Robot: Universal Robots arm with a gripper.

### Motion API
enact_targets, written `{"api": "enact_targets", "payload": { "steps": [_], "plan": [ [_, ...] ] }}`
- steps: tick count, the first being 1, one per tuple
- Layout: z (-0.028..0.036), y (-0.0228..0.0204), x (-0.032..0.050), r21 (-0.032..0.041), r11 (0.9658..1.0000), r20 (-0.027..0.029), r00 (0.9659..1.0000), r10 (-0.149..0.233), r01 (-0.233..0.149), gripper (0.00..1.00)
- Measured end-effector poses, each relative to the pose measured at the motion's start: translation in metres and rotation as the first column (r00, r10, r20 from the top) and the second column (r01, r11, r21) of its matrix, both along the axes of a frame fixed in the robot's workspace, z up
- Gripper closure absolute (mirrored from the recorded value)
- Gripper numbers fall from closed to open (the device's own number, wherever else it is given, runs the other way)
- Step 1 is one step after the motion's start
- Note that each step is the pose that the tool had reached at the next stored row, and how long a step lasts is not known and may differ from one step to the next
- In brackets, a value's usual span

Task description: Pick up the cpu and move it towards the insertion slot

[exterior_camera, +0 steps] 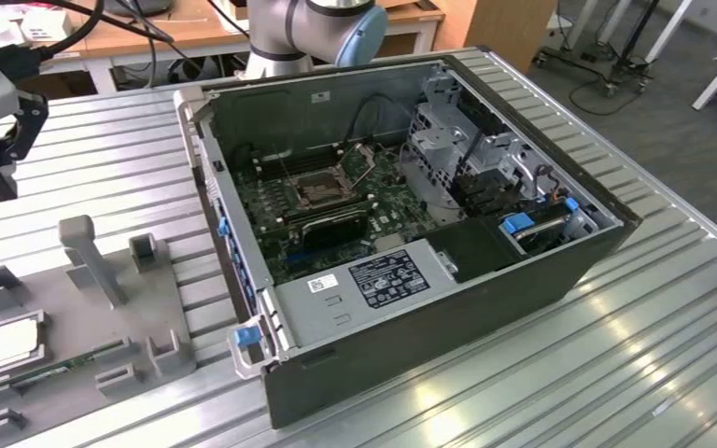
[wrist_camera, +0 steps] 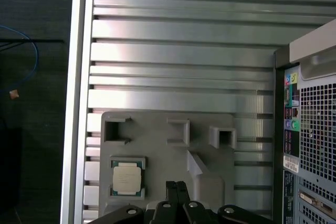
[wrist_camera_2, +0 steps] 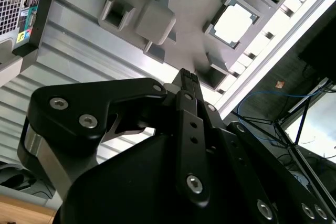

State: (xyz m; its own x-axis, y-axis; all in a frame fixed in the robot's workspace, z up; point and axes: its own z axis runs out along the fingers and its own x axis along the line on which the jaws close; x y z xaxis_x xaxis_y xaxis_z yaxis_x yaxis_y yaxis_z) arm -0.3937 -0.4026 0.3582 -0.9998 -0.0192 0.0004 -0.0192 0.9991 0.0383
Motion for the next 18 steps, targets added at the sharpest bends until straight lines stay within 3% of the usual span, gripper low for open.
{"api": "enact_targets", "payload": {
  "steps": [18],
  "plan": [
    [0.0,-0.0094,-0.0018,-0.0001,1.0,0.0,1.0,0.0,0.0,0.89]
  ]
}}
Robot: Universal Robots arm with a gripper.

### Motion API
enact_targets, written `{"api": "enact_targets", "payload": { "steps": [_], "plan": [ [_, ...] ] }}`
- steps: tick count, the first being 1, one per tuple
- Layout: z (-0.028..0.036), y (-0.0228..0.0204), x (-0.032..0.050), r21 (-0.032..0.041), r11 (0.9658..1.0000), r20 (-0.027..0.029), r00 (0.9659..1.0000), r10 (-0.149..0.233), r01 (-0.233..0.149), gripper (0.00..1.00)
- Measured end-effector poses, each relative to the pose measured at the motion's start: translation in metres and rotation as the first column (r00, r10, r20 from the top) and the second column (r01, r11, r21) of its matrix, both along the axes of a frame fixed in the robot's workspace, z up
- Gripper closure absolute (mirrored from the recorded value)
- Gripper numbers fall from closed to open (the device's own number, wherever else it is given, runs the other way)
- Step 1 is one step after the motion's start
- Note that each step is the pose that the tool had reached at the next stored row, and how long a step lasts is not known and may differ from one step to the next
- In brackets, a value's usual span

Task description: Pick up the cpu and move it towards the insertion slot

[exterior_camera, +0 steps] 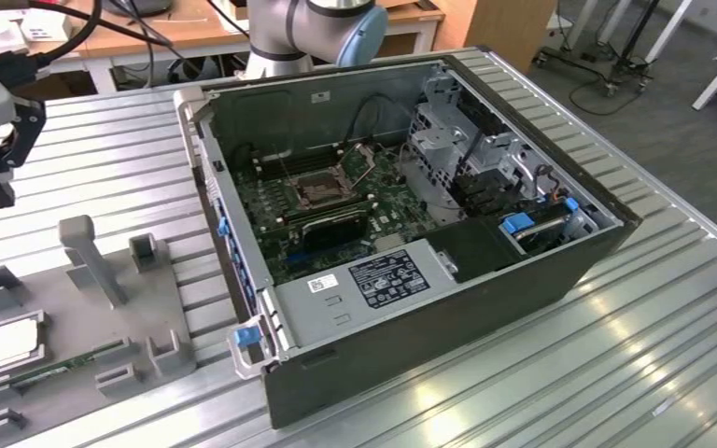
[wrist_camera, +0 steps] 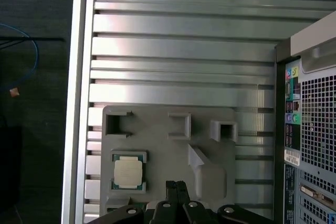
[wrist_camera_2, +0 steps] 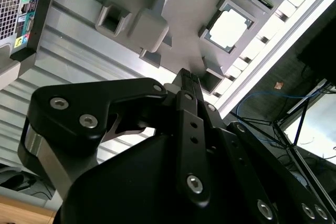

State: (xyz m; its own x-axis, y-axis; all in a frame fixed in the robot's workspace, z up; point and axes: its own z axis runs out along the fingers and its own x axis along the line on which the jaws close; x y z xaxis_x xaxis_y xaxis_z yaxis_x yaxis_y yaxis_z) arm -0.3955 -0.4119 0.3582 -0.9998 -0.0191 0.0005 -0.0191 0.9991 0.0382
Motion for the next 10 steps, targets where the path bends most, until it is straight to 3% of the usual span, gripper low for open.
{"api": "enact_targets", "payload": {
  "steps": [10],
  "plan": [
    [0.0,-0.0066,-0.0022,0.0,1.0,0.0,1.0,0.0,0.0,0.89]
  ]
}}
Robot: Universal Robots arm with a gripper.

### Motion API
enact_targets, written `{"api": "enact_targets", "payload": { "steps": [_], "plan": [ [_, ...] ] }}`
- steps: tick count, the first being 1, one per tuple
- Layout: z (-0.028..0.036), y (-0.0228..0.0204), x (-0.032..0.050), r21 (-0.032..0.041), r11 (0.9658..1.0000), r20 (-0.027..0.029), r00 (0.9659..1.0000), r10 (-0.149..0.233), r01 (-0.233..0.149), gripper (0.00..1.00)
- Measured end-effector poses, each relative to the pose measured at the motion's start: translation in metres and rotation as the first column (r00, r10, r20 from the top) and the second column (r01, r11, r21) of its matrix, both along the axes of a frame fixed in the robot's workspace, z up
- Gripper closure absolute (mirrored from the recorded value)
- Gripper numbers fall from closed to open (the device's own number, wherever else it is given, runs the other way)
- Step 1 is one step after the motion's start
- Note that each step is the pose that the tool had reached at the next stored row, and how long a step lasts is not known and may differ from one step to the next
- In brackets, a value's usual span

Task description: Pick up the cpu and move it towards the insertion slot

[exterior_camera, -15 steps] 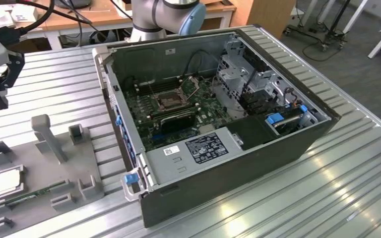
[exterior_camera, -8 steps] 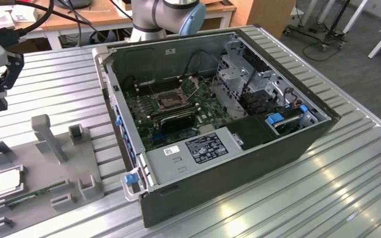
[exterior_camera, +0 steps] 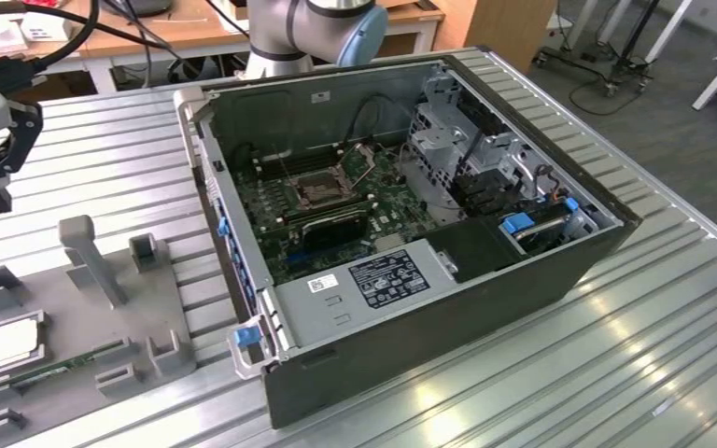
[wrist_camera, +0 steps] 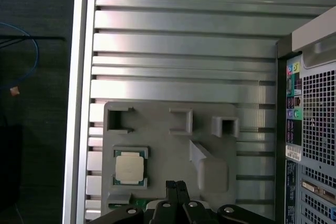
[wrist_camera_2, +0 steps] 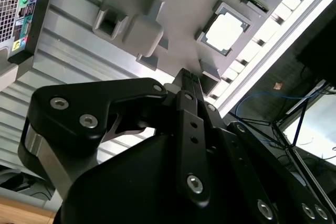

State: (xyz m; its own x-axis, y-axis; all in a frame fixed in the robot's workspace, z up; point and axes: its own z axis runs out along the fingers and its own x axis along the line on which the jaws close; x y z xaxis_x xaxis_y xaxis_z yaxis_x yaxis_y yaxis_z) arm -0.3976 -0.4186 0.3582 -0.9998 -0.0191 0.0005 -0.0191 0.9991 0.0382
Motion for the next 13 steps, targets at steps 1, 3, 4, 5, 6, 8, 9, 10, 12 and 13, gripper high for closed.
{"api": "enact_targets", "payload": {
  "steps": [1,3,4,5,6,8,9,10,12,13],
  "plan": [
    [0.0,-0.0007,-0.0003,0.0,1.0,0.0,1.0,0.0,0.0,0.89],
    [0.0,-0.0018,-0.0009,0.0001,1.0,0.0,1.0,0.0,0.0,0.89],
    [0.0,-0.0022,-0.0011,-0.0001,1.0,-0.0001,1.0,0.0,0.0,0.89],
    [0.0,-0.0023,-0.0011,0.0,1.0,0.0,1.0,0.0,0.0,0.89],
    [0.0,-0.0023,-0.0011,0.0,1.0,0.0,1.0,0.0,0.0,0.89],
    [0.0,-0.0024,-0.0011,0.0,1.0,0.0,1.0,0.0,0.0,0.89],
    [0.0,-0.0024,-0.0011,0.0,1.0,0.0,1.0,0.0,0.0,0.89],
    [0.0,-0.0025,-0.0011,0.0,1.0,0.0,1.0,0.0,0.0,0.89],
    [0.0,-0.003,-0.0012,0.0,1.0,0.0,1.0,0.0,0.0,0.89],
    [-0.0001,-0.0035,-0.0013,0.0001,1.0,0.0,1.0,0.0,0.0,0.89]
  ]
}}
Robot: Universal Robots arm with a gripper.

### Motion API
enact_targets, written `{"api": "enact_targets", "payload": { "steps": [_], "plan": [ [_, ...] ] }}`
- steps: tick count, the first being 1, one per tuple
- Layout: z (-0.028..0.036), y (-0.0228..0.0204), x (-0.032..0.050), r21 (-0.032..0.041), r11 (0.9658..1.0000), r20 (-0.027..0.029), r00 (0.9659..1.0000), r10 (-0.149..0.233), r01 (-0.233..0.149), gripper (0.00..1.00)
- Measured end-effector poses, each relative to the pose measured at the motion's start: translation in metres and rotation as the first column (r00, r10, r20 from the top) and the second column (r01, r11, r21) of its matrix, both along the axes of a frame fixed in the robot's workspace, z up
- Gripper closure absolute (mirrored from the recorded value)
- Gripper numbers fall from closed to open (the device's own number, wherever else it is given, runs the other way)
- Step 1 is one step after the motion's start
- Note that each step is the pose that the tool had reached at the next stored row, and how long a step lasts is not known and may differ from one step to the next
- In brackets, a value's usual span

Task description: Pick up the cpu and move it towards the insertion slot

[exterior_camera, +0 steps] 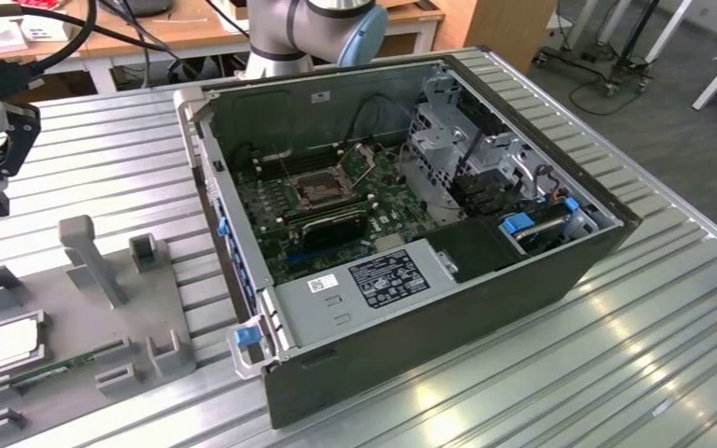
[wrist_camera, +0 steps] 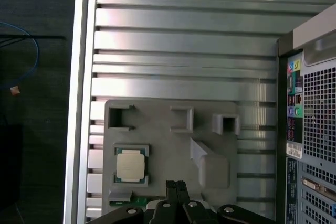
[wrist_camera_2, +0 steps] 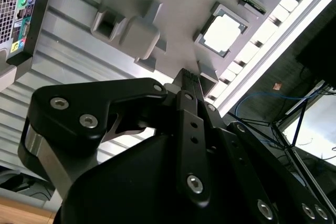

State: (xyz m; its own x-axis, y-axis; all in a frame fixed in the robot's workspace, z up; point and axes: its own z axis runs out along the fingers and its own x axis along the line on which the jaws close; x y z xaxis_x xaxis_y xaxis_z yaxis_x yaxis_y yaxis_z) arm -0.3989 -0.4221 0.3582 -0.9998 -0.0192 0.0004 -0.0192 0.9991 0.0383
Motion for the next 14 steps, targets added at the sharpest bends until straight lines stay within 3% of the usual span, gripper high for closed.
{"api": "enact_targets", "payload": {
  "steps": [14],
  "plan": [
    [0.0,-0.0046,-0.0017,-0.0001,1.0,0.0,1.0,0.0,0.0,0.89]
  ]
}}
